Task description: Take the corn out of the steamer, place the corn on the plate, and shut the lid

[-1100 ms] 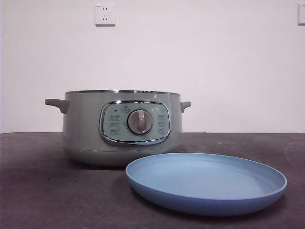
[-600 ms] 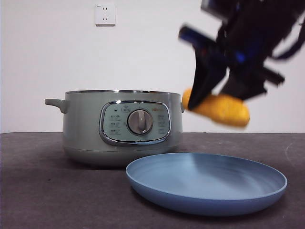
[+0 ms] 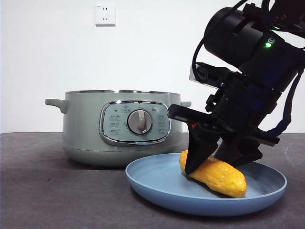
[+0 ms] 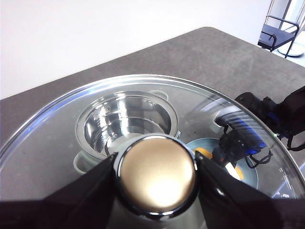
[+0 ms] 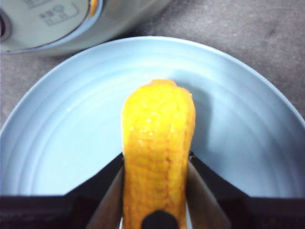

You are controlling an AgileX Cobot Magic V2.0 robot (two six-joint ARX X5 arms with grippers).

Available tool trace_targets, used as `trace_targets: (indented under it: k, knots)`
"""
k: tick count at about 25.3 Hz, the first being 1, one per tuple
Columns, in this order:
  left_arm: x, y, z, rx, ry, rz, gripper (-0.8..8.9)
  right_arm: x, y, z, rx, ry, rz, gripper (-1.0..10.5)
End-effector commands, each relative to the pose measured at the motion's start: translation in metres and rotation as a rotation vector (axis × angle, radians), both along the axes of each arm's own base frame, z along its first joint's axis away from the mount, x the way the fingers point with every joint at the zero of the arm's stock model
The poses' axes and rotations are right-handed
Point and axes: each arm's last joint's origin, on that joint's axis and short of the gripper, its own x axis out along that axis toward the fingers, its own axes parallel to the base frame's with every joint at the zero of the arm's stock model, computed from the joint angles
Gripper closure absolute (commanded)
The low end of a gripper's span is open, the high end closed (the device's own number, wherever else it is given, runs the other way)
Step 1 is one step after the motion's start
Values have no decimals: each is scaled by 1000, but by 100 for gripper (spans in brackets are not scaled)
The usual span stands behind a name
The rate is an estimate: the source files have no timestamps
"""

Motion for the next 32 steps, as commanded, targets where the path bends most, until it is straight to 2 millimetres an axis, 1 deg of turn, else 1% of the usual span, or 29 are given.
trace_targets:
  k: [1, 3, 6, 7, 9, 12, 16, 18, 21, 24, 29, 32]
  knots:
    - [-2, 1, 8, -30, -57, -3, 822, -4, 0, -11, -26, 45, 0, 928]
    - [2, -1, 8, -27, -51, -4, 822, -5, 0, -10, -25, 48, -3, 766]
    - [15, -7, 10, -30, -56, -6, 822, -8, -3, -2, -22, 45, -2, 417]
    - [20, -9, 11, -33, -62, -8, 822, -10, -4, 4, -17, 35, 0, 369]
    - [31, -14, 12, -36, -67, -9, 822, -14, -7, 19, 5, -1, 7, 370]
    - [53, -25, 11, -39, -52, -34, 822, -26, -17, 52, 68, -80, 8, 371]
    - [98, -46, 4, -19, -40, -59, 822, -53, -39, 97, 145, -192, 8, 375]
    - [119, -55, -2, -14, -25, -67, 822, -68, -51, 112, 173, -234, 8, 375]
    - [146, -67, -11, -6, -9, -75, 822, -84, -65, 127, 197, -292, -12, 375]
    - [171, -79, -21, -12, -3, -94, 822, -99, -78, 137, 212, -341, -33, 376]
    - [206, -95, -40, -9, 0, -90, 822, -118, -95, 145, 220, -382, -58, 376]
    - [226, -103, -53, -6, 8, -89, 822, -126, -102, 146, 213, -395, -75, 376]
